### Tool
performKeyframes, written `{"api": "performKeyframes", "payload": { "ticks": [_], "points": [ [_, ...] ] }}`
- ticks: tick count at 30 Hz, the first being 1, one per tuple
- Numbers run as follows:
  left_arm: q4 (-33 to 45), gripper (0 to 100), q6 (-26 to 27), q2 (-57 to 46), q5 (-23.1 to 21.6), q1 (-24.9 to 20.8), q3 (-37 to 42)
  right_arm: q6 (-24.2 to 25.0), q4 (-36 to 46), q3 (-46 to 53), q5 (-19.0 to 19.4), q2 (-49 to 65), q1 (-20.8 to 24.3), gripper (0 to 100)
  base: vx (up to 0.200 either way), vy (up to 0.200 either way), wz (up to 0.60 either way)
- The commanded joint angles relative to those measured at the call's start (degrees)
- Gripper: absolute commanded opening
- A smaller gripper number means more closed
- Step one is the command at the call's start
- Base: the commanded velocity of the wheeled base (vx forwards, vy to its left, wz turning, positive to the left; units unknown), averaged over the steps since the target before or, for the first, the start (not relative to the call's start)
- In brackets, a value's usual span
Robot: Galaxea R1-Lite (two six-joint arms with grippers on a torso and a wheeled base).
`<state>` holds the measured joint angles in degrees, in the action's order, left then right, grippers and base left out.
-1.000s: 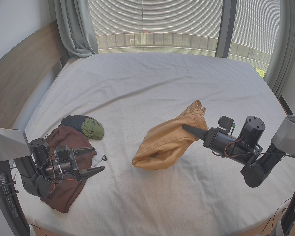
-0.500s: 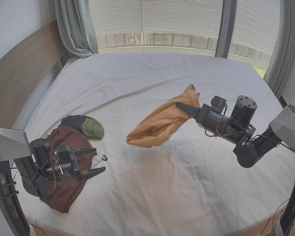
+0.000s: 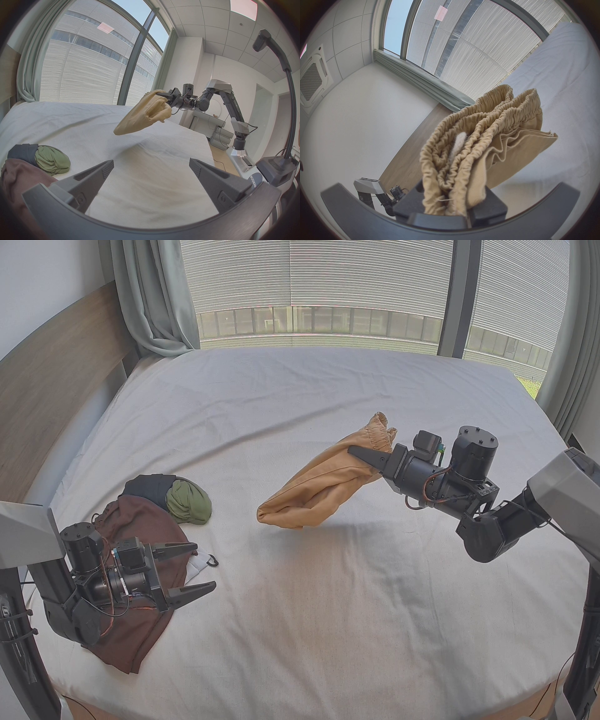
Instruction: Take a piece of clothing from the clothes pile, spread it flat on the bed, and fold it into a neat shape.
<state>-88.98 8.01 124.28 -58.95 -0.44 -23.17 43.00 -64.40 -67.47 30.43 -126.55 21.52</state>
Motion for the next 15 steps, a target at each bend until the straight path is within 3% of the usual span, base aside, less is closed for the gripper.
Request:
{"api": "performKeyframes", "payload": {
  "ticks": [1,15],
  "points": [
    [-0.1,100,0.0,0.0,0.0,0.0,0.1,0.1,0.1,-2.3,0.1,-3.4,-0.2,0,0.0,0.0,0.0],
    [-0.1,100,0.0,0.3,-0.1,0.2,0.5,0.2,7.1,-15.0,0.0,-7.9,-0.6,0,0.0,0.0,0.0]
  ]
}}
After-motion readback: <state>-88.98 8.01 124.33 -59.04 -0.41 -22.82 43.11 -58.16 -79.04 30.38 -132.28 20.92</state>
